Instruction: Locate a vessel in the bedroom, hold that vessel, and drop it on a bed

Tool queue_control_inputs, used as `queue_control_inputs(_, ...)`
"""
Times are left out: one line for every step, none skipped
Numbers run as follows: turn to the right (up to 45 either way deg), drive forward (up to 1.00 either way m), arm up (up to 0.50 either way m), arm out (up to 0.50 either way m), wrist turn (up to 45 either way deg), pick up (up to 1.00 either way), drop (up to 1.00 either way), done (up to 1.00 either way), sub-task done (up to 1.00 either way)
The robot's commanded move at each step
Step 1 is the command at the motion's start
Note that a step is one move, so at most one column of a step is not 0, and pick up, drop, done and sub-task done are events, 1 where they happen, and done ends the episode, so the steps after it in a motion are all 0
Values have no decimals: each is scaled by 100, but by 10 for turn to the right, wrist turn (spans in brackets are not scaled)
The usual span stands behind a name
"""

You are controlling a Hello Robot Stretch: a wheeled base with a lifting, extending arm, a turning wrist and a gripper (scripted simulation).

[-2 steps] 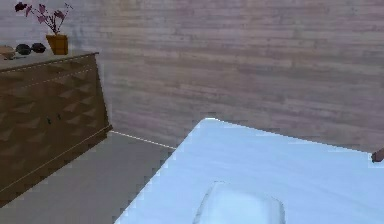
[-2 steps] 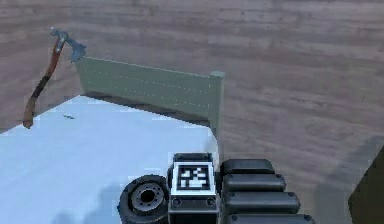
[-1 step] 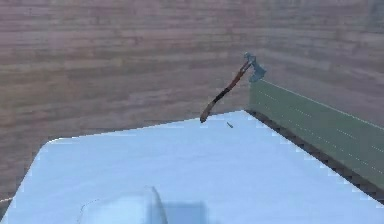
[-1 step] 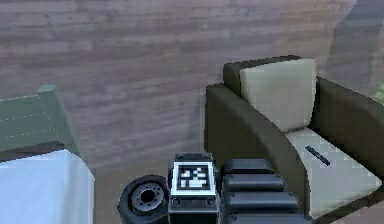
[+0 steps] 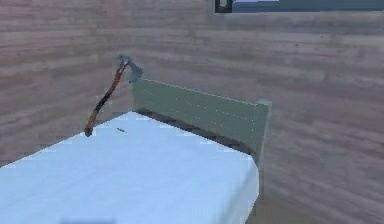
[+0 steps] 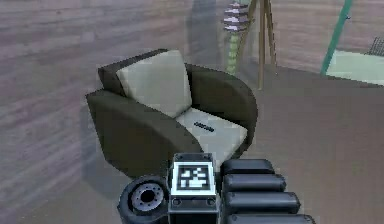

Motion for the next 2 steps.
queue_control_inputs(-450, 0, 0, 0, 0, 0, 0, 0, 0)
queue_control_inputs(-450, 0, 0, 0, 0, 0, 0, 0, 0)
